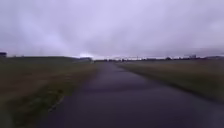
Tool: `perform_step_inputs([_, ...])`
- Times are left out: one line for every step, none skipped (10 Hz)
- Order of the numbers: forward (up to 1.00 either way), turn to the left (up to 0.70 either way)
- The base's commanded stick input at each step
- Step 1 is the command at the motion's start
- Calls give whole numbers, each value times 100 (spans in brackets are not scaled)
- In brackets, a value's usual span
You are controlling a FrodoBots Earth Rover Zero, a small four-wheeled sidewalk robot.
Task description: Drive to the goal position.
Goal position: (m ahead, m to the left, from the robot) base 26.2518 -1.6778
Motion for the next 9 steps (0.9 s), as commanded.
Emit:
perform_step_inputs([100,0])
perform_step_inputs([100,0])
perform_step_inputs([100,0])
perform_step_inputs([100,0])
perform_step_inputs([100,0])
perform_step_inputs([100,0])
perform_step_inputs([100,0])
perform_step_inputs([100,0])
perform_step_inputs([100,0])
